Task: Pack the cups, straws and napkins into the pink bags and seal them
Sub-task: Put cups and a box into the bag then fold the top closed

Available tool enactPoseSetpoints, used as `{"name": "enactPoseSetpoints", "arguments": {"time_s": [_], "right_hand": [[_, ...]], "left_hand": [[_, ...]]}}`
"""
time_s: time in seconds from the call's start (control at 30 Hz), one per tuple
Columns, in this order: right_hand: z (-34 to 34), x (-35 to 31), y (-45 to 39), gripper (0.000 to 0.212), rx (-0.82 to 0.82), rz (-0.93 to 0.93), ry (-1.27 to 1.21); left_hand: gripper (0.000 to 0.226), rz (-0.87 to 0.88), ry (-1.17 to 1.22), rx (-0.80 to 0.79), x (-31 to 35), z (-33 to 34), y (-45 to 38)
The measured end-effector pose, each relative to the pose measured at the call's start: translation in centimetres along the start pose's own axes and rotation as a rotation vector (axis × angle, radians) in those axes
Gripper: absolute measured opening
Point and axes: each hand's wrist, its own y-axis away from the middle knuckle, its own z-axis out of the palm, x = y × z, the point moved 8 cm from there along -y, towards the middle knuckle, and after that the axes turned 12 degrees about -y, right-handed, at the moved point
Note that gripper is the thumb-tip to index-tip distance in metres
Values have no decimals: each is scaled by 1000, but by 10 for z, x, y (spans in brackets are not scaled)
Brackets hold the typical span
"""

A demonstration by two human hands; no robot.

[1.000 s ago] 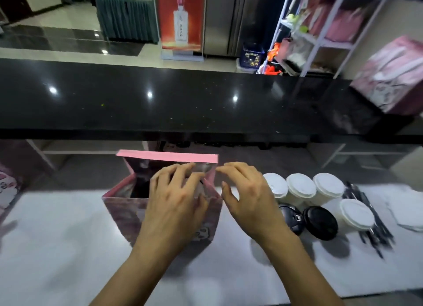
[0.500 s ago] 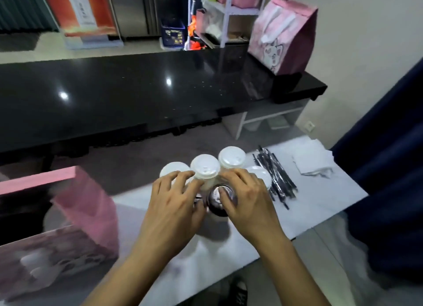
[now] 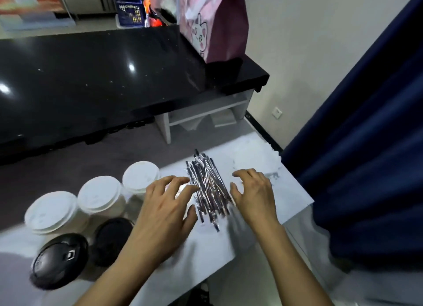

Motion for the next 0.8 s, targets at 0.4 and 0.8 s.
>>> {"name": "enactPoseSetpoints", "arguments": {"time_s": [0.4, 0.8], "right_hand": [[60, 114, -73, 13, -118, 78, 286], [40, 109, -78, 48, -322, -136, 124]], "left_hand": [[37, -39, -41, -93, 24, 36, -38], [38, -64, -22, -52, 28, 32, -49]]}}
